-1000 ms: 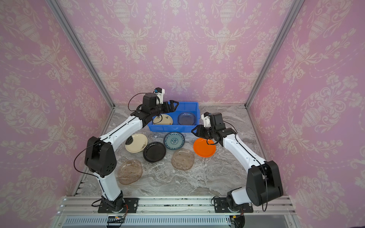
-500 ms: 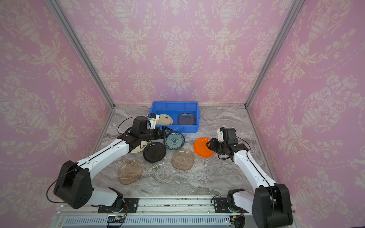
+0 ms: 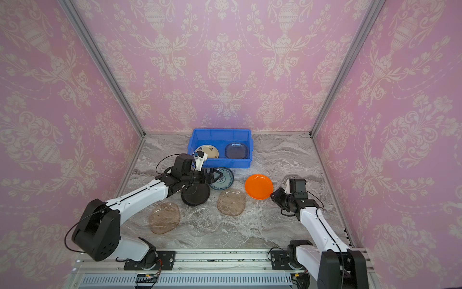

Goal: Place the plates into the plastic bin on the countertop
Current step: Pick up the plate from the middle-right of the table.

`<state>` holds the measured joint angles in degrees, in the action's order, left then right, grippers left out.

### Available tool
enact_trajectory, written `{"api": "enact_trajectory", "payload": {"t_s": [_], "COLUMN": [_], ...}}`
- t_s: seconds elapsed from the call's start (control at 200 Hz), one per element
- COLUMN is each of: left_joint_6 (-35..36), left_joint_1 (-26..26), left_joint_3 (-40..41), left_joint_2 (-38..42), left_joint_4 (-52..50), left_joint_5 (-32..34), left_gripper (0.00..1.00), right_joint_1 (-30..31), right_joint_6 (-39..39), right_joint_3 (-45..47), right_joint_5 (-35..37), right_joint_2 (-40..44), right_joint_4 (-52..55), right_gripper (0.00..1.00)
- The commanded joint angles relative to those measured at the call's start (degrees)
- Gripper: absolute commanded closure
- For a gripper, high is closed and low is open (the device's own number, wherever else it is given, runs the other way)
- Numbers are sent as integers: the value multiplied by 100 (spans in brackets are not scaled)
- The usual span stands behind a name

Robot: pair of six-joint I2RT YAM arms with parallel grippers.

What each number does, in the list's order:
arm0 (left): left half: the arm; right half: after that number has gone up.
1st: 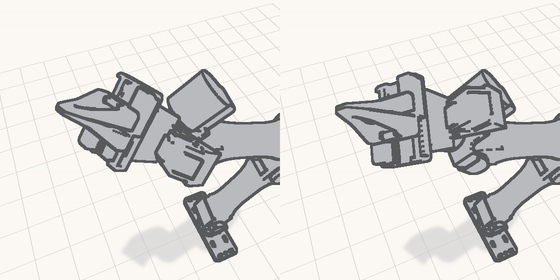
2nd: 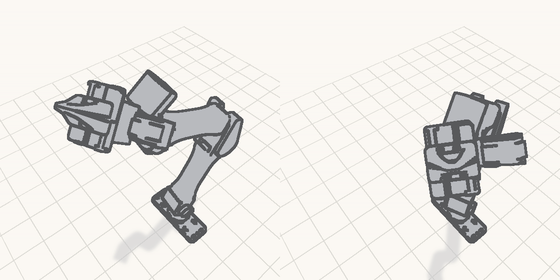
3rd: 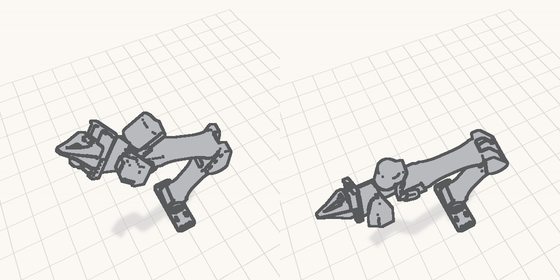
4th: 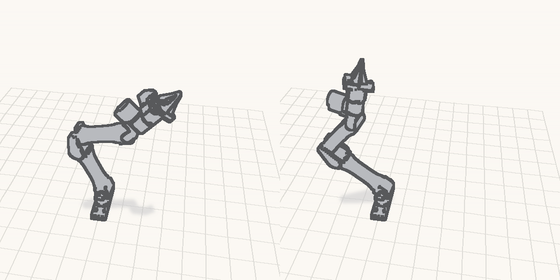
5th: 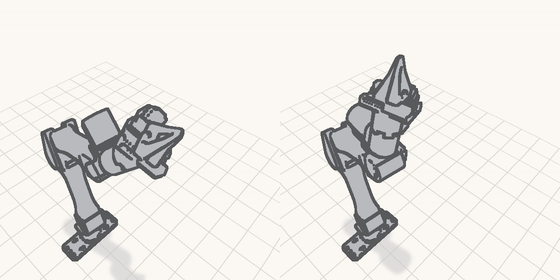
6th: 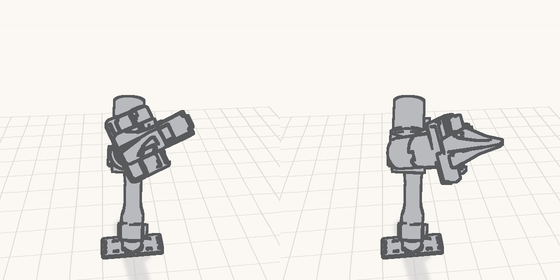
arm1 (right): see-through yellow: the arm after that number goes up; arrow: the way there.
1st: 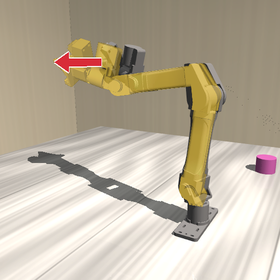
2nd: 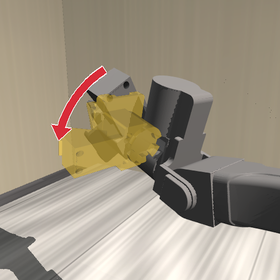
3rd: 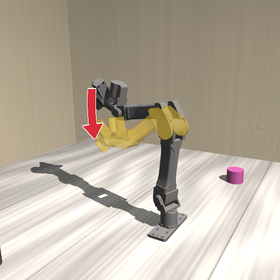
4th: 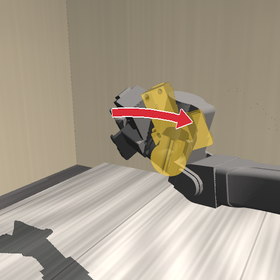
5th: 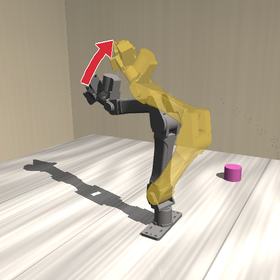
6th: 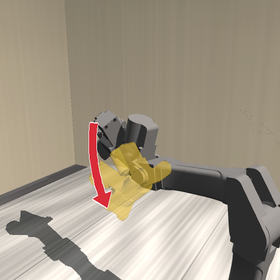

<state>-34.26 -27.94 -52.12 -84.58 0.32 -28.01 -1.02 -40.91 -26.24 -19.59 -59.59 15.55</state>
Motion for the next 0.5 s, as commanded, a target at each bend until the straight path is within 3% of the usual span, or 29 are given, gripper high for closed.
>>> {"api": "enact_trajectory", "payload": {"t_s": [0.0,0.495], "left_joint_6": [-84,-204], "left_joint_1": [-1,8], "left_joint_3": [-267,-474], "left_joint_2": [-246,-605], "left_joint_4": [196,484], "left_joint_5": [-123,-276], "left_gripper": [4,5], "right_joint_1": [-30,-39], "right_joint_6": [-362,-828], "right_joint_3": [183,333], "right_joint_5": [28,-91], "right_joint_2": [-196,-1423], "right_joint_4": [-737,-2254], "right_gripper": [65,65]}}
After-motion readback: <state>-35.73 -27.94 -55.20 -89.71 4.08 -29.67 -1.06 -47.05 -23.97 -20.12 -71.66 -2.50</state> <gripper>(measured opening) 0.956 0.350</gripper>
